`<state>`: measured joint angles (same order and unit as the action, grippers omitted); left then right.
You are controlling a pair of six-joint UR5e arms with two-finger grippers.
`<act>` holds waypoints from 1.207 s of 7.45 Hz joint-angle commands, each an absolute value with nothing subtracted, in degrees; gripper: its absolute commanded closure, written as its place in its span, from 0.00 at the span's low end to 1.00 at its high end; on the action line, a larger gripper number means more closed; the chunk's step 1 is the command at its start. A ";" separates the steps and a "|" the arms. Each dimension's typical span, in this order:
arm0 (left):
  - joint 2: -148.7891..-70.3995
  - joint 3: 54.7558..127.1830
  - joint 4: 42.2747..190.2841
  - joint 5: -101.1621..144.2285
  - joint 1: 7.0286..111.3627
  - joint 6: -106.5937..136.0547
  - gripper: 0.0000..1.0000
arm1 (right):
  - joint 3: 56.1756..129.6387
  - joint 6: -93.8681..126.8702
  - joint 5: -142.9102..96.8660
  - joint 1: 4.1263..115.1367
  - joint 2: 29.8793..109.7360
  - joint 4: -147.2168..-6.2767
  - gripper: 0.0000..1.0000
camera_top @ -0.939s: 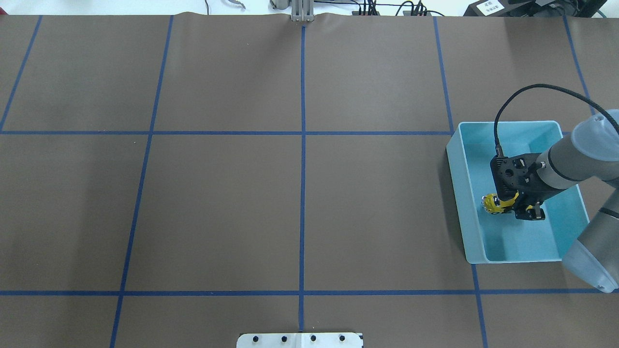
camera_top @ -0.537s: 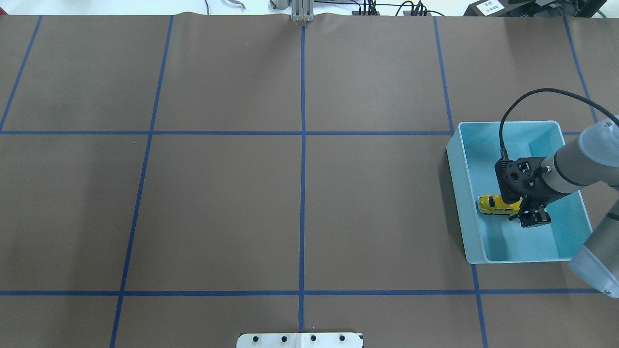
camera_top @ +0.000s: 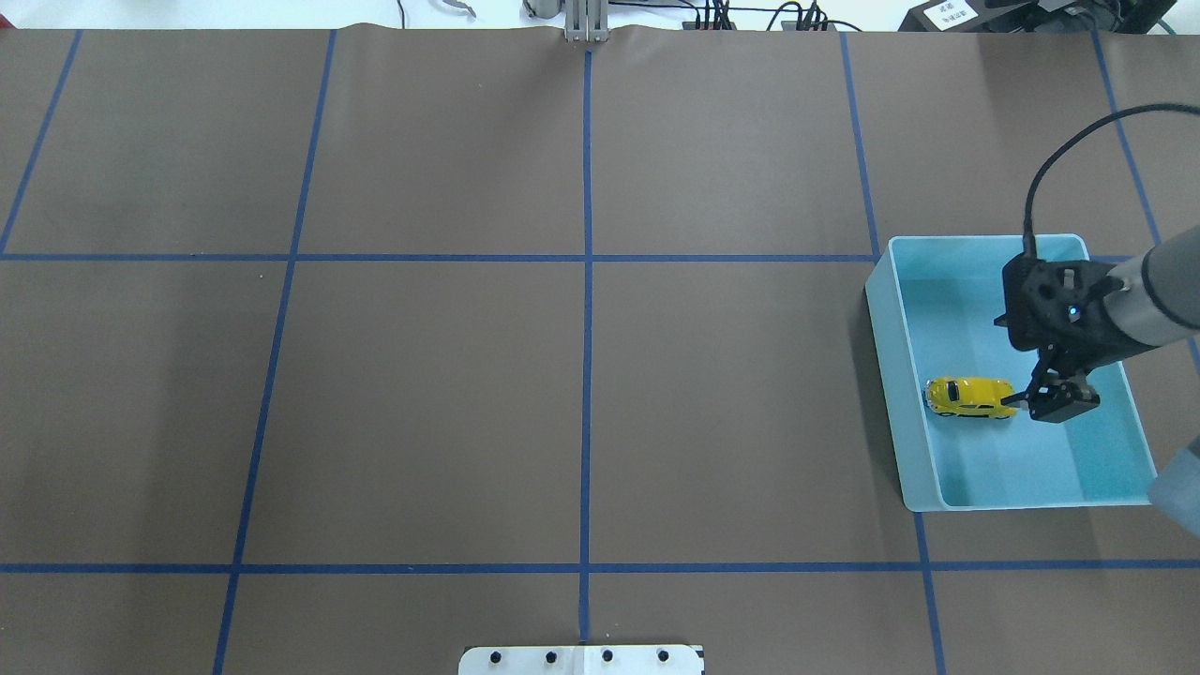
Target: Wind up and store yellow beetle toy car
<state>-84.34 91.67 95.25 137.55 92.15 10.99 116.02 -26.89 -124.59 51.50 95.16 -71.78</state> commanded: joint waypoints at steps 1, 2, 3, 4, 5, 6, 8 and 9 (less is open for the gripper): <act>-84.46 91.67 95.27 137.55 92.11 10.99 0.00 | 123.09 -15.07 -128.66 60.51 95.10 -80.00 0.00; -84.46 91.67 95.27 137.55 92.11 10.90 0.00 | 126.88 -13.38 -128.85 65.34 94.14 -90.07 0.00; -84.46 91.67 95.27 137.55 92.11 10.81 0.00 | 127.96 -9.53 -128.85 69.91 92.91 -97.92 0.00; -84.46 91.67 95.36 137.55 92.11 10.72 0.00 | 127.01 -4.97 -128.59 73.35 92.73 -100.69 0.00; -84.29 91.58 95.36 137.55 92.20 10.64 0.00 | 124.22 -1.01 -128.85 78.00 92.72 -101.51 0.00; -84.29 91.58 95.27 137.37 92.11 10.46 0.00 | 120.27 -0.88 -129.46 82.05 92.81 -102.30 0.00; -84.72 92.02 95.27 134.76 92.11 10.46 0.00 | 110.96 -1.93 -132.80 89.01 93.51 -101.60 0.00; -84.81 92.20 95.27 133.52 92.11 10.37 0.00 | 108.05 -2.28 -132.37 89.03 93.86 -101.43 0.00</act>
<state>-84.59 91.93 95.28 135.30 92.11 10.45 112.29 -1.97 -132.21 87.47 93.44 -101.58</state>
